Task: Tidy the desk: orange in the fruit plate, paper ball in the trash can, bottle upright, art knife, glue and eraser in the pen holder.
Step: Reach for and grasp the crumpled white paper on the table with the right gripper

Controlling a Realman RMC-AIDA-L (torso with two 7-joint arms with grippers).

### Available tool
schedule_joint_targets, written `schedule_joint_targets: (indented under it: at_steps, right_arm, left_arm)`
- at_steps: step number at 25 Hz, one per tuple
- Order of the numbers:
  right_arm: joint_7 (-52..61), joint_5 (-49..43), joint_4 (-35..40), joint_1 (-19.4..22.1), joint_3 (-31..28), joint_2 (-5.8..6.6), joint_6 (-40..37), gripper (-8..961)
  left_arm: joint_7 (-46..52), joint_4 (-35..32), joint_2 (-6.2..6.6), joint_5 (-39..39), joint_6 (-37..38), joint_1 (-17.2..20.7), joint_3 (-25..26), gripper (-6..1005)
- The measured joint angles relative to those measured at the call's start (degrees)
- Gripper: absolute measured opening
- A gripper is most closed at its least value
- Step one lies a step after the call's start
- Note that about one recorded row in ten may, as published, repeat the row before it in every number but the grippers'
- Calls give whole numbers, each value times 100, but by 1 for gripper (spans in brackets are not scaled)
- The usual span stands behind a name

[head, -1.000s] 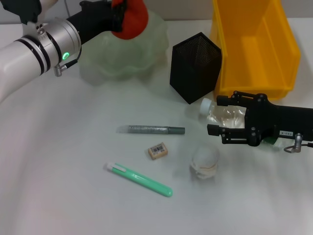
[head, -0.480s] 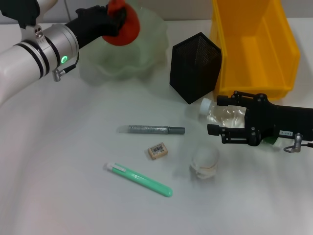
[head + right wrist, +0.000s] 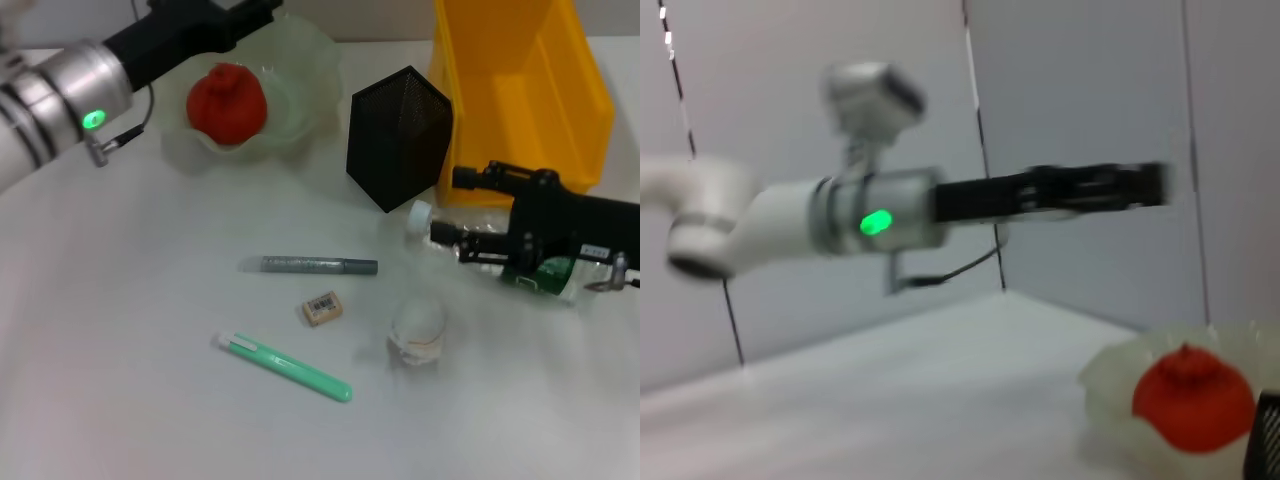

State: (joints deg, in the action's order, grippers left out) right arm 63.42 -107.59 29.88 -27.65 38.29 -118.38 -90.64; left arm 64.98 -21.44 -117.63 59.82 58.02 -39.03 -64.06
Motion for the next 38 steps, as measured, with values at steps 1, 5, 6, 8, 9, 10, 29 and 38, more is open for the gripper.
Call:
schedule_joint_targets:
  at_steps: [1,5,6,8,9,10,29,38]
  right_arm:
    - [144,121,32,9,-20,50,-110,810]
    - [486,194,58,-29,-55,191,-376,810]
    - [617,197,83,-64,-59,254,-504,810]
    - [953,174,184,-135,-40,355,-748,810]
    - [1159,144,278,-188,-24,404,-887,810]
    - [1357,92,387,-244,10,443,-1014,810]
    - [3105,-3184,2302,-1755,2229,-71,-932,809]
    - [3319,-3184,2218,-1703,3223,-104,-74,809]
  left_arm:
    - [251,-156,66,75,581,225,-6,695]
    - [363,-238,113,119,918,362,-7,788]
    - [363,-238,113,119,918,362,-7,811]
    - [492,-331,315,285,2041,788,-9,834]
    - [299,-359,566,915,2981,1271,-9,833]
    - [174,-363,613,1204,3143,1356,6,833]
    - [-626,-233,678,2775,3423,1565,78,829]
    - [-630,-238,680,2759,3451,1581,248,829]
